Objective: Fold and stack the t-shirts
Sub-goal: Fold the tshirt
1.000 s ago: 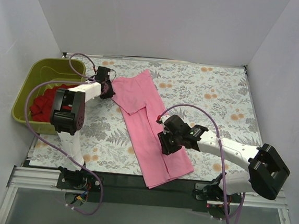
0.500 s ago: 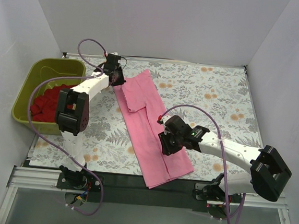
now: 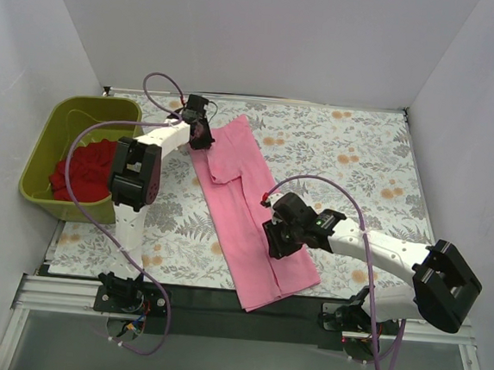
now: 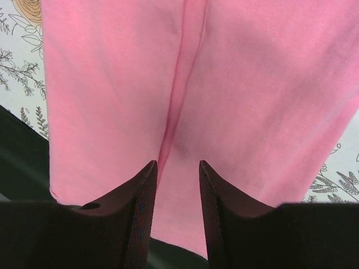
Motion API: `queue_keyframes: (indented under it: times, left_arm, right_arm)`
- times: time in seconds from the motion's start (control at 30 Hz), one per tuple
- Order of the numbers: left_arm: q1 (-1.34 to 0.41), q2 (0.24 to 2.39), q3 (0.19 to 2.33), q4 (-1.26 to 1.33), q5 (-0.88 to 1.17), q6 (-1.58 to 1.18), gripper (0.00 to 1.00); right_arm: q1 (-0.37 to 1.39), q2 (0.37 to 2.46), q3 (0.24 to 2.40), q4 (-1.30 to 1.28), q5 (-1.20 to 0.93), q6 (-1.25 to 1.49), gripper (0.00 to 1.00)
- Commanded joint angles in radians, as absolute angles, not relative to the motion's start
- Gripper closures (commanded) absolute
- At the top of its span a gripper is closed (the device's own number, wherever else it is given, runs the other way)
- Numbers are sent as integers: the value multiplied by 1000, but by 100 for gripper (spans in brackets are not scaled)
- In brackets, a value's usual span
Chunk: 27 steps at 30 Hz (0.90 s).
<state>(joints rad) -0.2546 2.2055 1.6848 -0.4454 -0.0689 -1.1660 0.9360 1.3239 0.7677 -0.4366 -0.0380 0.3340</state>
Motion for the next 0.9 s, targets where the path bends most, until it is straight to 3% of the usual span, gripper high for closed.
queue_keyframes:
  times: [0.0,0.4,0.87]
  left_arm:
    - [-278,2197,1744,-454,-54,-1198,100]
    - [-279,2209,1767,-437,-95,-1264,100]
    - [-290,2238,1764,-376,-6,-1353,99]
  right_arm:
    - [934,1305,759,-411,-49,337,63]
    - [934,1302,750,-397,-52,339,63]
    - [934,1293,736,-393,-51,342,63]
